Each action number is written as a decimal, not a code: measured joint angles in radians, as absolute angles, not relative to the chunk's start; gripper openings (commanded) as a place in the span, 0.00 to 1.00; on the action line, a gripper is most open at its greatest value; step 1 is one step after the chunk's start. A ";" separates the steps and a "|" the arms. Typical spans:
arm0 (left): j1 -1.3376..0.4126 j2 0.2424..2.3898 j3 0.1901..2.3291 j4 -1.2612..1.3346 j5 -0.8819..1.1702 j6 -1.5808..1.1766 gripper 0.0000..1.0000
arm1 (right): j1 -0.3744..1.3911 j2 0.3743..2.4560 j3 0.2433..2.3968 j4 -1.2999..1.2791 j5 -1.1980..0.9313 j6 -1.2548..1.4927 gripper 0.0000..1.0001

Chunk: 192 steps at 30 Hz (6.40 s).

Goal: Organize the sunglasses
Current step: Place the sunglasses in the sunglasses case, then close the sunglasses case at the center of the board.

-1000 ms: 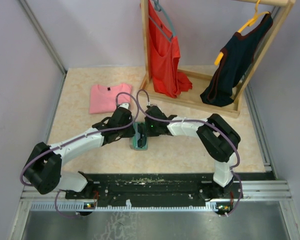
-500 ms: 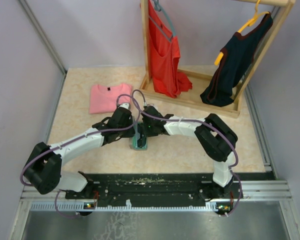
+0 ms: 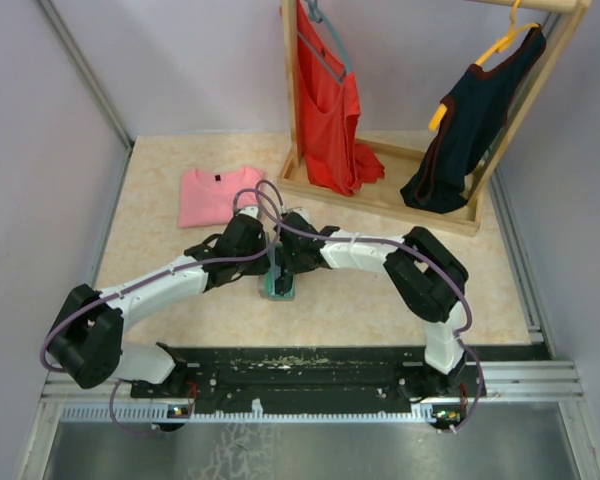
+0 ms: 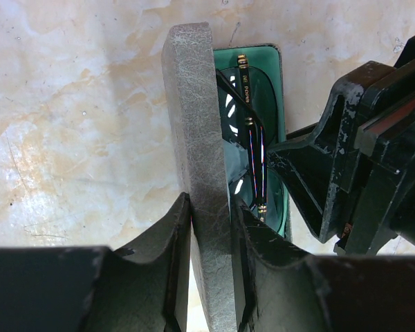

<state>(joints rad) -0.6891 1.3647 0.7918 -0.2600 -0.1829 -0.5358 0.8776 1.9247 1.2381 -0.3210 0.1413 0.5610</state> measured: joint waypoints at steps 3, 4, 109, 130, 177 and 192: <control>-0.689 1.364 0.792 -0.260 -0.183 -0.534 0.31 | 0.885 1.930 1.248 -0.334 0.163 0.556 0.26; -0.689 1.364 0.792 -0.260 -0.183 -0.534 0.31 | 0.888 1.933 1.253 -0.339 0.170 0.552 0.27; -0.665 1.206 0.729 -0.297 -0.278 -0.540 0.46 | 0.795 1.713 0.794 0.142 -0.036 0.745 0.07; -0.659 1.299 0.714 -0.236 -0.151 -0.496 0.44 | 0.795 1.741 0.840 0.110 -0.054 0.725 0.07; -0.684 1.391 0.677 -0.126 -0.050 -0.509 0.43 | 0.794 1.761 0.854 0.132 -0.073 0.718 0.07; -0.683 1.277 0.686 -0.164 -0.073 -0.492 0.48 | 0.794 1.602 0.837 0.037 0.057 0.654 0.18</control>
